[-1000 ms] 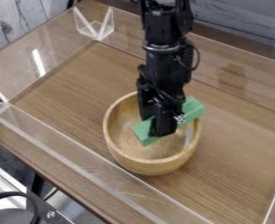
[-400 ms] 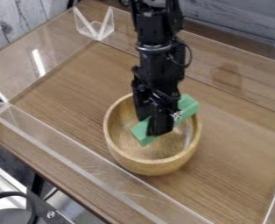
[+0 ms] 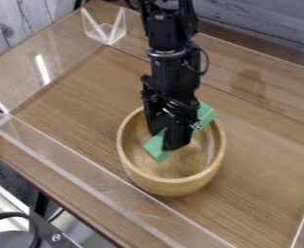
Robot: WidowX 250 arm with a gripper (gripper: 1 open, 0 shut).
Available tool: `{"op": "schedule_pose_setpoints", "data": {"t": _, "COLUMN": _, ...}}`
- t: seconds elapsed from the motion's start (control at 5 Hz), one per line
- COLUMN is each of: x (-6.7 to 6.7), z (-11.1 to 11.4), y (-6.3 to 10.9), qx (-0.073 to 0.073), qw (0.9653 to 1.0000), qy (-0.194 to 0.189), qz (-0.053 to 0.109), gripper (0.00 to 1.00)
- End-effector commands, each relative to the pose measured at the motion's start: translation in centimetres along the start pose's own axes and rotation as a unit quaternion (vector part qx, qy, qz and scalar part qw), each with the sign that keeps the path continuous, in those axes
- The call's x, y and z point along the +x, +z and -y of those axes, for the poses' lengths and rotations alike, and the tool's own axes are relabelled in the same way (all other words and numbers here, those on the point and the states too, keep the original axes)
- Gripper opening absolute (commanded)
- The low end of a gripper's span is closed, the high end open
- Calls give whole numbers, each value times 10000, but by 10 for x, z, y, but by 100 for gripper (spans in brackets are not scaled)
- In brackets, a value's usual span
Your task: Put the green block in the brown bowl
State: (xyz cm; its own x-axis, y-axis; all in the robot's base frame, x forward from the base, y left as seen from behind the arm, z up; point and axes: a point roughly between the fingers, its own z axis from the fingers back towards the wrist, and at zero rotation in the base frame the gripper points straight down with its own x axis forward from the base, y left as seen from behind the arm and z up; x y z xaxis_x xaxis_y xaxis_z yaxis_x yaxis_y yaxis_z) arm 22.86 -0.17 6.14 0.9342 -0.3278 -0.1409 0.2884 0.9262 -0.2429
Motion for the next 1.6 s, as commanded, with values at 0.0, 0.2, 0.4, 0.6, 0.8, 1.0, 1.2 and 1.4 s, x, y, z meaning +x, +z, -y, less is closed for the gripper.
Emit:
{"op": "schedule_pose_setpoints", "data": {"t": 0.0, "x": 4, "z": -1, "y": 7, "qx": 155, "qw": 9999, "qy": 15, "qz": 56, "gripper": 0}}
{"op": "schedule_pose_setpoints", "data": {"t": 0.2, "x": 5, "z": -1, "y": 6, "qx": 248, "qw": 9997, "qy": 26, "qz": -47, "gripper": 0}}
{"op": "schedule_pose_setpoints", "data": {"t": 0.4, "x": 6, "z": 0, "y": 5, "qx": 346, "qw": 9993, "qy": 29, "qz": -159, "gripper": 0}}
{"op": "schedule_pose_setpoints", "data": {"t": 0.6, "x": 6, "z": 0, "y": 1, "qx": 324, "qw": 9991, "qy": 149, "qz": -211, "gripper": 0}}
{"op": "schedule_pose_setpoints", "data": {"t": 0.8, "x": 5, "z": 1, "y": -2, "qx": 300, "qw": 9989, "qy": 260, "qz": -262, "gripper": 0}}
{"op": "schedule_pose_setpoints", "data": {"t": 1.0, "x": 5, "z": 1, "y": 2, "qx": 361, "qw": 9987, "qy": 250, "qz": -246, "gripper": 100}}
{"op": "schedule_pose_setpoints", "data": {"t": 1.2, "x": 4, "z": 3, "y": 11, "qx": 440, "qw": 9985, "qy": 243, "qz": -201, "gripper": 100}}
{"op": "schedule_pose_setpoints", "data": {"t": 1.4, "x": 0, "z": 9, "y": 35, "qx": 610, "qw": 9971, "qy": 396, "qz": -228, "gripper": 100}}
